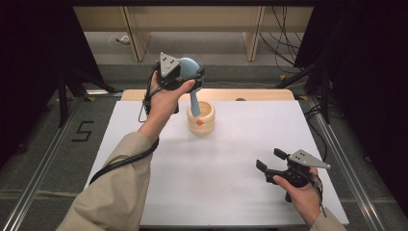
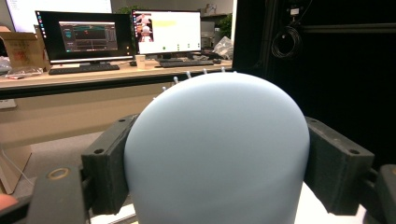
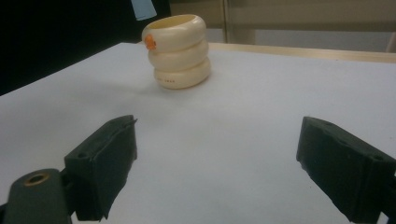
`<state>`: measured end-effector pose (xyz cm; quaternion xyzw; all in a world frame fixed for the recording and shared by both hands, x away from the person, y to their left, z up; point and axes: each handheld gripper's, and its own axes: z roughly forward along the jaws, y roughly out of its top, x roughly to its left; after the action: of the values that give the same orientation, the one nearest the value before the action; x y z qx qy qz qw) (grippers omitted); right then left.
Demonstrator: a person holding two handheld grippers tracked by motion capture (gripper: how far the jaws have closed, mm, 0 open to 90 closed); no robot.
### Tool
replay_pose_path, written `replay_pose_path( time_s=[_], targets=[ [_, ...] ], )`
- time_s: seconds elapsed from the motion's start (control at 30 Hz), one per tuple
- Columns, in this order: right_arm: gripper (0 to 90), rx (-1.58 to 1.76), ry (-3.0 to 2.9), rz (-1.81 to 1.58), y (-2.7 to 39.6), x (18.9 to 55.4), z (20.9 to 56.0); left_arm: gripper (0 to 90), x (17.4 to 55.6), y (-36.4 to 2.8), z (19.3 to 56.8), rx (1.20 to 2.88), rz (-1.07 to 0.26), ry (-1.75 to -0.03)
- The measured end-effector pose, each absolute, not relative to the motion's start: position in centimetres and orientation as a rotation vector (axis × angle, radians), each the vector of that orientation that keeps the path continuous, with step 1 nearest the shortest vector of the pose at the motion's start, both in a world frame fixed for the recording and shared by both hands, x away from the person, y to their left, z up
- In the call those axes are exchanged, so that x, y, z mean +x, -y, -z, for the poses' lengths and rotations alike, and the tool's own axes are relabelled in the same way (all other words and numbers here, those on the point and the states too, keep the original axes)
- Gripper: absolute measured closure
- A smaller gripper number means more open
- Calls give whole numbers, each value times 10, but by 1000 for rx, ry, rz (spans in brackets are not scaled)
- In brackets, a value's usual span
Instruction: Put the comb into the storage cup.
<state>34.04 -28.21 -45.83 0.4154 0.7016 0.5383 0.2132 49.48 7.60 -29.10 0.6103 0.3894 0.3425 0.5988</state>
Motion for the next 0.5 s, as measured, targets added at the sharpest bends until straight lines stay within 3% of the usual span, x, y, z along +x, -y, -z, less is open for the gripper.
replay_pose_path(
  time_s=[0.5],
  targets=[
    [130,1151,-1948,-1495,282,340,458,197,500,-72,295,1412,-793,-907]
  ],
)
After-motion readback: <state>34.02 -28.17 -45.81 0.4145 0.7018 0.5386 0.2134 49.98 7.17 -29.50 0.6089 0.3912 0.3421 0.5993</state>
